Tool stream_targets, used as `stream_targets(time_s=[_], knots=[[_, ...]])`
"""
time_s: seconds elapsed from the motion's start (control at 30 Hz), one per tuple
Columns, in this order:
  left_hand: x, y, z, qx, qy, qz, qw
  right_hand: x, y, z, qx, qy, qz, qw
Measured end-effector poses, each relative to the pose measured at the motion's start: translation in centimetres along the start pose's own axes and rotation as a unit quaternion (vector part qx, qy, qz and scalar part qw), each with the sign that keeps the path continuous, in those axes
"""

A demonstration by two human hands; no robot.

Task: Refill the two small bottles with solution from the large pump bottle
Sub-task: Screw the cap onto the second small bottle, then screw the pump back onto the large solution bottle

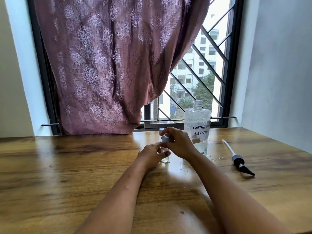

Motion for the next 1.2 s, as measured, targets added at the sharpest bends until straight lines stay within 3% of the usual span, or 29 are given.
stream_targets(time_s=[0.23, 0.43, 0.6, 0.9, 1.07, 1.2], knots=[[-0.1, -0.1, 0.0, 0.039, -0.016, 0.012, 0.999, 0.0, -0.3, -0.6, 0.027, -0.033, -0.022, 0.999], [-0.8, 1.0, 2.5, 0.145, -0.156, 0.072, 0.974, 0.0, -0.8, -1.0, -0.002, 0.019, -0.015, 1.0], [-0.9, 2.6, 4.1, 0.138, -0.236, 0.147, 0.95, -0.1, -1.0, -1.3, -0.02, 0.043, 0.005, 0.999], [-1.0, 2.6, 4.2, 0.141, -0.243, 0.164, 0.946, -0.2, -1.0, -1.1, -0.041, 0.061, 0.023, 0.997], [-1.0, 1.7, 3.5, 0.151, -0.287, 0.106, 0.94, -0.1, -0.4, 0.3, -0.036, 0.025, 0.019, 0.999], [-0.1, 1.4, 2.7, 0.15, -0.329, -0.002, 0.932, 0.5, 0.2, 4.4, 0.007, -0.066, -0.001, 0.998]])
Point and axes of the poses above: each hand's wrist, its own x-axis towards the middle knuckle, its own z-axis out of the back of the hand, y = z × x, the point moved 2 cm from there along x, towards the middle knuckle, and after that the axes turned 15 degrees about -x, right-handed, at the moved point
